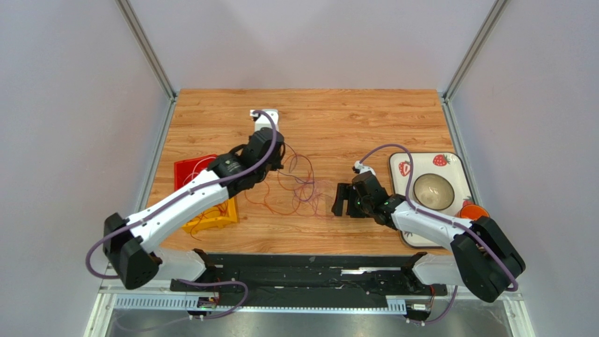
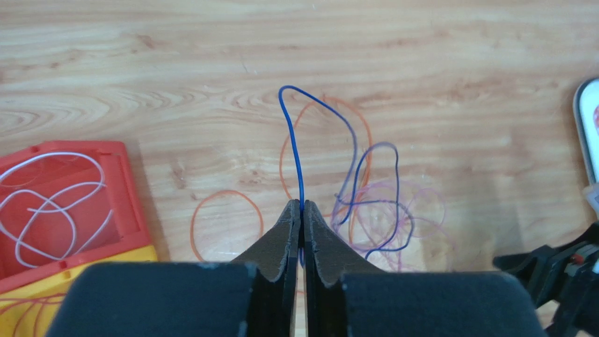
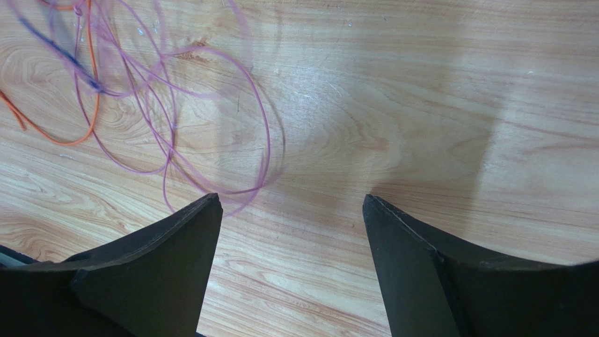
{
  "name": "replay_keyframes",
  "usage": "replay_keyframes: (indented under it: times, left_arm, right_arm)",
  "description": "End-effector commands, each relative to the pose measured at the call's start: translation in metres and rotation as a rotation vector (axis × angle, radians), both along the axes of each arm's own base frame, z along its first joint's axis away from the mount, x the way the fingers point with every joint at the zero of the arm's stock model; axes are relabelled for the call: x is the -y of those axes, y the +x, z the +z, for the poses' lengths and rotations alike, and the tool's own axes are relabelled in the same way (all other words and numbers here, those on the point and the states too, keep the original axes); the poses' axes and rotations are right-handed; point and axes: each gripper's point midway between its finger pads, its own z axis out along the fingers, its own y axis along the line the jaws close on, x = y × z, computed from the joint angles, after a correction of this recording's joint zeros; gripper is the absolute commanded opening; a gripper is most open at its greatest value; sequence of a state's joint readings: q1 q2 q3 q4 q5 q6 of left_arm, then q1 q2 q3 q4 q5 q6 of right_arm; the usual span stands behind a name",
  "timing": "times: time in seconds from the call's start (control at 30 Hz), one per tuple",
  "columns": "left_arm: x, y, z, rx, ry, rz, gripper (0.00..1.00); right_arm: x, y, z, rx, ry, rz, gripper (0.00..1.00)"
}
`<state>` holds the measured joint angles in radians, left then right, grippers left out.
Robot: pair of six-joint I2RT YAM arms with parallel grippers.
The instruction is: Untangle the cables
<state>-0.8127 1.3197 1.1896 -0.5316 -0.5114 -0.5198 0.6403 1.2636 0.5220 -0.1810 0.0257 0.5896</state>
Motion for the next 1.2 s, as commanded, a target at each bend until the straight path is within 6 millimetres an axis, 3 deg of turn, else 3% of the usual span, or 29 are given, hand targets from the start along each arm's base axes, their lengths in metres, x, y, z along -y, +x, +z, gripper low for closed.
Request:
replay_keyframes:
  times: [0.0,0.03,0.07,0.1,0.17,0.33,0.57,0.77,0.9,1.0,1.17]
  left_arm:
    - [-0.026,-0.002,0.0,0.02,0.127,0.037,0.17]
    - [-0.018,-0.004,-0.009,-0.01,0.119,-0.006,0.31]
    - [-0.014,-0.007,-0.018,-0.04,0.12,-0.026,0.52]
    - [-0.01,-0.008,-0.03,-0.078,0.127,-0.034,0.62]
    - [-0.004,-0.018,-0.046,-0.145,0.107,-0.048,0.69]
    - [0.001,-0.03,-0.061,-0.188,0.086,-0.065,0.7]
    - [0.028,-0.026,-0.074,-0.222,0.093,-0.132,0.65]
    - [0.088,-0.023,-0.095,-0.265,0.064,-0.326,0.63]
    - [0.128,-0.038,-0.105,-0.278,0.095,-0.553,0.67]
    - [0.145,-0.046,-0.108,-0.252,0.096,-0.66,0.73]
    - [0.149,-0.054,-0.132,-0.278,0.121,-0.753,0.74]
  right_arm:
    - [-0.003,0.005,0.005,0.019,0.01,-0.006,0.82]
    - [-0.003,0.005,0.005,0.02,0.007,-0.005,0.82]
    - [-0.002,0.005,0.005,0.02,0.008,-0.005,0.82]
    - [-0.003,0.005,0.005,0.019,0.009,-0.003,0.82]
    - [-0.003,0.004,0.005,0.018,0.01,-0.002,0.82]
    - [-0.003,0.005,0.004,0.018,0.008,-0.002,0.82]
    - [-0.003,0.005,0.002,0.01,0.004,0.001,0.82]
    - [0.007,0.006,0.01,0.042,0.062,-0.063,0.82]
    - [0.023,0.007,0.014,0.067,0.143,-0.139,0.83]
    - [0.035,0.006,0.017,0.088,0.171,-0.204,0.83]
    - [0.044,0.008,0.015,0.102,0.166,-0.248,0.84]
